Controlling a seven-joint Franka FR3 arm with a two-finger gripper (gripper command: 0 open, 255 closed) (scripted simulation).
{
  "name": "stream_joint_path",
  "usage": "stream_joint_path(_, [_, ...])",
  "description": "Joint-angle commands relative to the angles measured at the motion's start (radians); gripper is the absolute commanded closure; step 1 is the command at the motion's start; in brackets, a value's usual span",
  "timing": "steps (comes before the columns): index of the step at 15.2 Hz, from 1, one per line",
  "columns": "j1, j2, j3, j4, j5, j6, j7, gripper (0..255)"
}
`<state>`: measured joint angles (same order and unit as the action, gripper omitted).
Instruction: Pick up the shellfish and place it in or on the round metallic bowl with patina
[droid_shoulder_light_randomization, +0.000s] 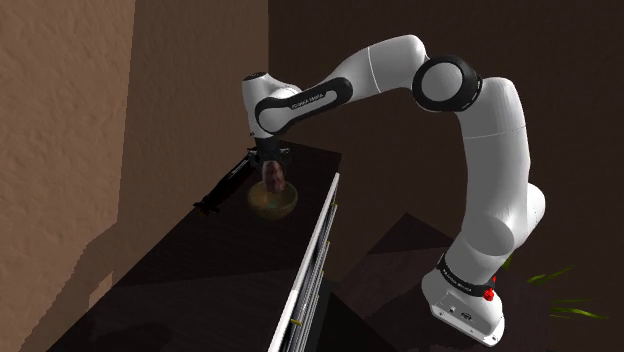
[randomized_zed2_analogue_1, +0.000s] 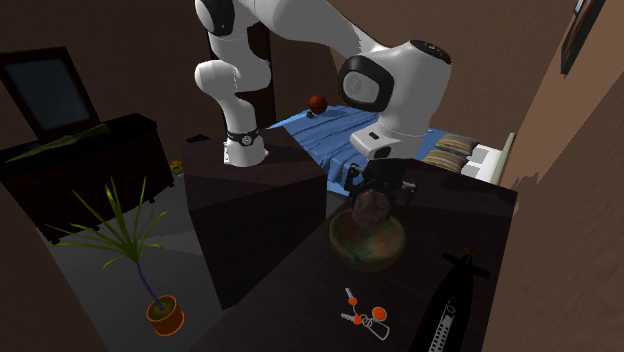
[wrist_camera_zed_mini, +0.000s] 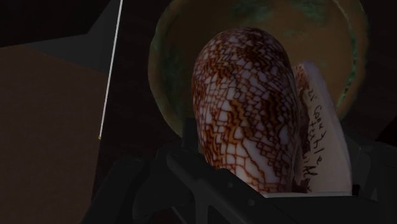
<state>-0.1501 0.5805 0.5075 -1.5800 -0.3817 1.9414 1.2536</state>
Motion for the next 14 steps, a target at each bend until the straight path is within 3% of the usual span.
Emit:
stream_joint_path(1, [0.000,0.010,-0.004,-0.013,-0.007,0.022,0.004,255])
stream_joint_path(6, [0.007,0.048,-0.018,-0.032,-0.028,0.076,0.020,255])
stream_joint_path(14, [0.007,0.048,-0.018,-0.032,-0.028,0.076,0.020,255])
